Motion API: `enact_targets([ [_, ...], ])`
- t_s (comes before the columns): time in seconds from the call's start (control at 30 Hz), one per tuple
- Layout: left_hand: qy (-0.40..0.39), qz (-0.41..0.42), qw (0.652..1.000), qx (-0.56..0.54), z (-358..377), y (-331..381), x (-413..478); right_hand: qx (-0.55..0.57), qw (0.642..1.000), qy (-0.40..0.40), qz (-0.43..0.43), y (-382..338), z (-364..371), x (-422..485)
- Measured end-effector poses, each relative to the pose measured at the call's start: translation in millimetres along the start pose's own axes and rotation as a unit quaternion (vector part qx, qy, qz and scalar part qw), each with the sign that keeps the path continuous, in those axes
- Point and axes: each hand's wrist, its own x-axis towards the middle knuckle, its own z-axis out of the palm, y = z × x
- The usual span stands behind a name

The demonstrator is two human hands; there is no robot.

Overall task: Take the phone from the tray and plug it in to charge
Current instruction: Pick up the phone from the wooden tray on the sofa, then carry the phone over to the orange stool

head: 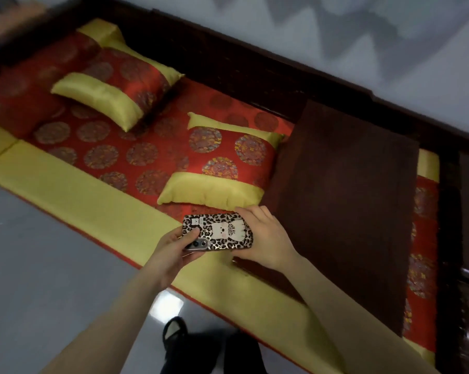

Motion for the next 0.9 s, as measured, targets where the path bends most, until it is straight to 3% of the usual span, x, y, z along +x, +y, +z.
enact_targets([
  [0.27, 0.127, 0.079, 0.983, -0.105, -204, 67, -55, -0.088, 0.978, -0.081, -0.169, -198, 68, 139],
  [0.53, 0.248, 0.142, 0.953, -0.098, -424, 133, -120, -0.146, 0.933, -0.132, -0.3, -422, 165, 248],
  [0.7, 0.287, 0.134, 0.936, -0.156, -511, 156, -128, -0.169, 0.901, -0.181, -0.355, -508, 202, 310],
  [0.9, 0.297, 0.132, 0.929, -0.177, -617, 214, -108, -0.139, 0.889, -0.212, -0.383, -585, 246, 405],
])
